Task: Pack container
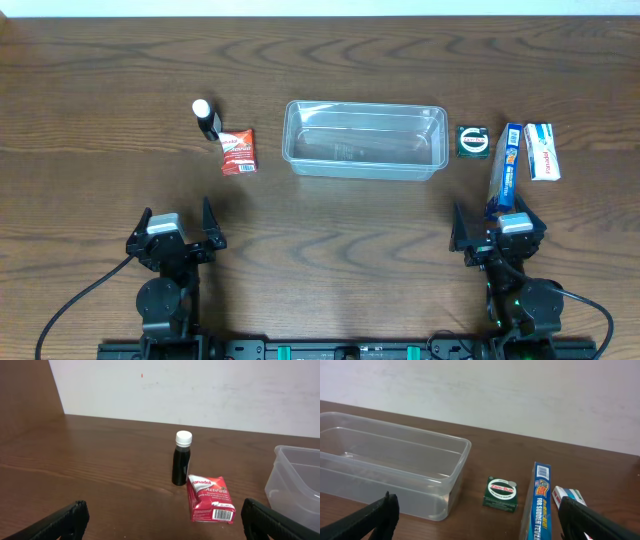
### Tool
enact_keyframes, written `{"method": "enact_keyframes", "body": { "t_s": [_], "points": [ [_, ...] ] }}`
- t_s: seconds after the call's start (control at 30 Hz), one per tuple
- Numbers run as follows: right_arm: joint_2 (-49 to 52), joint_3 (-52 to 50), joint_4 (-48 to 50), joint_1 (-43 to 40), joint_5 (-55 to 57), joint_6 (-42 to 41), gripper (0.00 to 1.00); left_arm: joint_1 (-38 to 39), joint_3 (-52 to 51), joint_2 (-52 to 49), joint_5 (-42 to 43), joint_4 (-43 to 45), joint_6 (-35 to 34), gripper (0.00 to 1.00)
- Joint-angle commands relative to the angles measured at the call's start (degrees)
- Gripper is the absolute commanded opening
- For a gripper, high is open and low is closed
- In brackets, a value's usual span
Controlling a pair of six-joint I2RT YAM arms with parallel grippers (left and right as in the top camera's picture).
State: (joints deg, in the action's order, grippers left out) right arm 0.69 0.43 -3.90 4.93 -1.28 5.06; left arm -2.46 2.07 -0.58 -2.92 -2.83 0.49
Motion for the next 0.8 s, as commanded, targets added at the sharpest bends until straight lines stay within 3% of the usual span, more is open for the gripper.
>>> {"method": "enact_keyframes", "body": {
  "t_s": [0.0,0.77],
  "points": [
    [-0.3,-0.1,-0.3,-1.0,0.4,0.6,0.99,0.2,-1.8,0.3,0.4,-1.0,1.0,0.98],
    [-0.3,-0.1,0.5,-1.0,1.5,1.9,0.99,0.2,-1.8,0.3,0.4,-1.0,1.0,0.98]
  ]
}}
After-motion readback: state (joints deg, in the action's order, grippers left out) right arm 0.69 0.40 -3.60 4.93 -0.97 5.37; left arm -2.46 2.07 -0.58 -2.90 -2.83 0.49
